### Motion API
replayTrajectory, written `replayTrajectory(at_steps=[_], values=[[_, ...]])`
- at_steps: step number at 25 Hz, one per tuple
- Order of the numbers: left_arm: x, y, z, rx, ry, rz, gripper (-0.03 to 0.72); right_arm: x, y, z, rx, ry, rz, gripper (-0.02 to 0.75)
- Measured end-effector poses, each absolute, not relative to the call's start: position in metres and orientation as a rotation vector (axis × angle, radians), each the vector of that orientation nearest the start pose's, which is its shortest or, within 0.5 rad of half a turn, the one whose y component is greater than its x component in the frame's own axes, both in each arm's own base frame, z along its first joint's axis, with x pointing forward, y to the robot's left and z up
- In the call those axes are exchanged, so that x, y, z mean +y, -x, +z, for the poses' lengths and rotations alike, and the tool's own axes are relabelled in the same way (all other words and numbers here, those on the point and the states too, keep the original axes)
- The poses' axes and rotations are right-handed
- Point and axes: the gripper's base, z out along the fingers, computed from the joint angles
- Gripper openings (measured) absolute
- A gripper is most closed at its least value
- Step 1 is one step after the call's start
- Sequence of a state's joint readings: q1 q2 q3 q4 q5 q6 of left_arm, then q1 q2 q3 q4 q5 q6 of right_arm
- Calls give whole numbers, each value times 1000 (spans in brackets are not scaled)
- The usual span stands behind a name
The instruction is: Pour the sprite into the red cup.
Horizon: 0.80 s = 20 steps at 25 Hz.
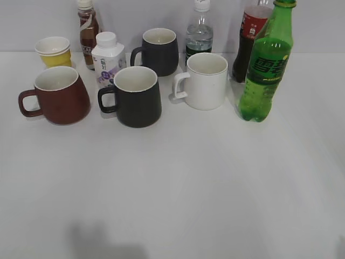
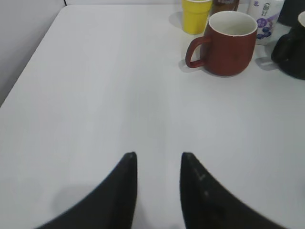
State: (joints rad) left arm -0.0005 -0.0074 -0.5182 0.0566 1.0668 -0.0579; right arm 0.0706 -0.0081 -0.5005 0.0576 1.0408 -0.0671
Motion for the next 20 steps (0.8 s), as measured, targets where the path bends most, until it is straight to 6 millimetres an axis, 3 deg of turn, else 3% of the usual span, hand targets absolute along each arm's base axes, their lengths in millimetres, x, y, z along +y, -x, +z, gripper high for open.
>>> replayTrajectory(at_steps=[20], values=[[5, 9, 282, 2023, 62, 30, 246, 4, 6, 279, 2010, 141, 71, 585]])
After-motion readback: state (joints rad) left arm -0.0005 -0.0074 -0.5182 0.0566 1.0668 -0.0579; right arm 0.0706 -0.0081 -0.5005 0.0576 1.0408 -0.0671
